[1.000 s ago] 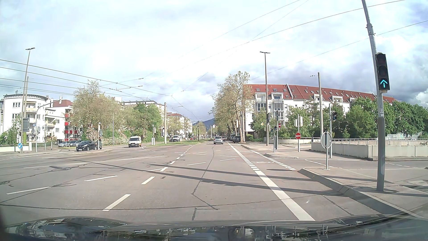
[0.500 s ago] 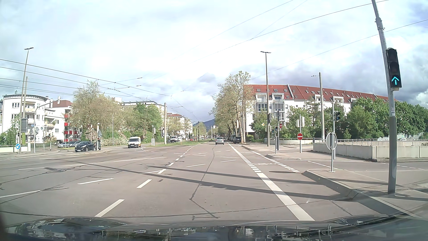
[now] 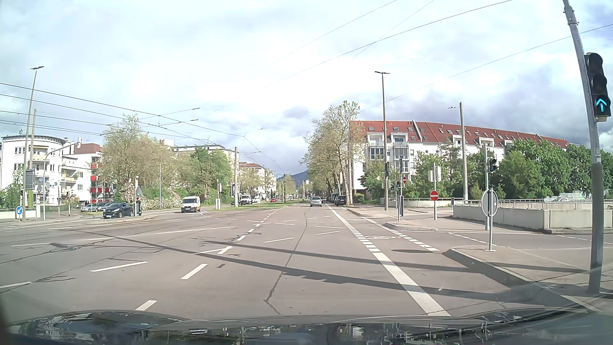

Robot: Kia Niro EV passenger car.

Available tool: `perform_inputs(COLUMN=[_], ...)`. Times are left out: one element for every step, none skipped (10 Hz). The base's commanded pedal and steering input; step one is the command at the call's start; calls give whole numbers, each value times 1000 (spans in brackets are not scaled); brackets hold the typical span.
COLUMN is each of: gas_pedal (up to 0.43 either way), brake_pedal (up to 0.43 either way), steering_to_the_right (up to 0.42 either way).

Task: Follow the waypoints while adhering to traffic rules and regulations

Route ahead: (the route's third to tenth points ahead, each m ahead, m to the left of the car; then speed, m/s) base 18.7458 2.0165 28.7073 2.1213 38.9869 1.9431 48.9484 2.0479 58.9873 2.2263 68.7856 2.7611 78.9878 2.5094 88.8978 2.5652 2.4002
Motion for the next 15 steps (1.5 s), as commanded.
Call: perform_inputs(gas_pedal=[268, 268, 268, 268, 268, 268, 268, 268, 268, 268, 268, 268, 268, 260, 260], brake_pedal=[0, 0, 0, 0, 0, 0, 0, 0, 0, 0, 0, 0, 0, 0, 0], steering_to_the_right=[-1, 0, 5, 9, 10, 10, 10, 10, 10, 10, 9, 6, 4, 3, 2])
